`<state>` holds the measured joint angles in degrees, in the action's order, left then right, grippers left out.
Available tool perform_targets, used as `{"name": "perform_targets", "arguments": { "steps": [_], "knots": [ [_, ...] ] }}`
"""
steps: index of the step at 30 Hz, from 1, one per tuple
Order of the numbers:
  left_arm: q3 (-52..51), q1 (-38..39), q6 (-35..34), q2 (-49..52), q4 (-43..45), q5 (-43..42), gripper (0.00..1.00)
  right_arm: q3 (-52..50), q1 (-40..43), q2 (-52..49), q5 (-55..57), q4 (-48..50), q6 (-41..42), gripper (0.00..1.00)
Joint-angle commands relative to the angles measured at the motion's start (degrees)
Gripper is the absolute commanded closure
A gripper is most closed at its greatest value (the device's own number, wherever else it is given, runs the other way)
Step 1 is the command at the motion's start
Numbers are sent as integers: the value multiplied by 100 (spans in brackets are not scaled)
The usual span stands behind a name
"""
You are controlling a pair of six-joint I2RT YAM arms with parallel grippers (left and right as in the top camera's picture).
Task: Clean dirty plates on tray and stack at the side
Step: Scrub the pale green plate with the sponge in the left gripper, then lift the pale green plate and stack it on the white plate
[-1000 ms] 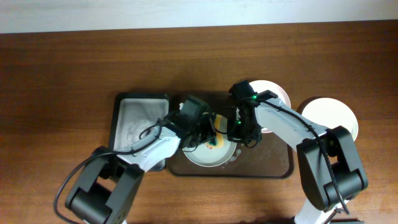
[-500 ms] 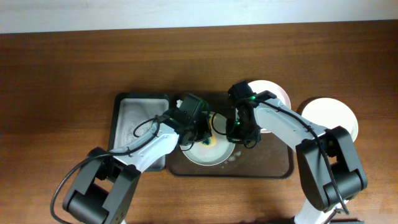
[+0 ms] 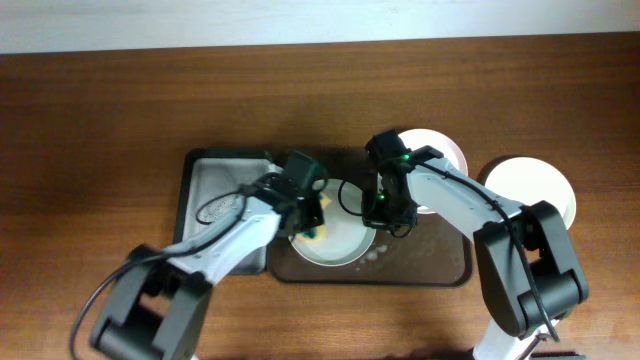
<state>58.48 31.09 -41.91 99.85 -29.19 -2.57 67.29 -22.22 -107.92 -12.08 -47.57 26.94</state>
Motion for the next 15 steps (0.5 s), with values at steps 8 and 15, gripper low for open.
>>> {"name": "perform_targets", "arguments": {
  "steps": [8, 15],
  "knots": [
    [-26, -1539, 2173, -1200, -420, 341, 100, -52, 15, -107, -205, 323, -293, 96],
    [-28, -2236, 2684, 98, 0, 42, 99, 415, 9, 1340, 2455, -282, -452, 96]
  ]
}}
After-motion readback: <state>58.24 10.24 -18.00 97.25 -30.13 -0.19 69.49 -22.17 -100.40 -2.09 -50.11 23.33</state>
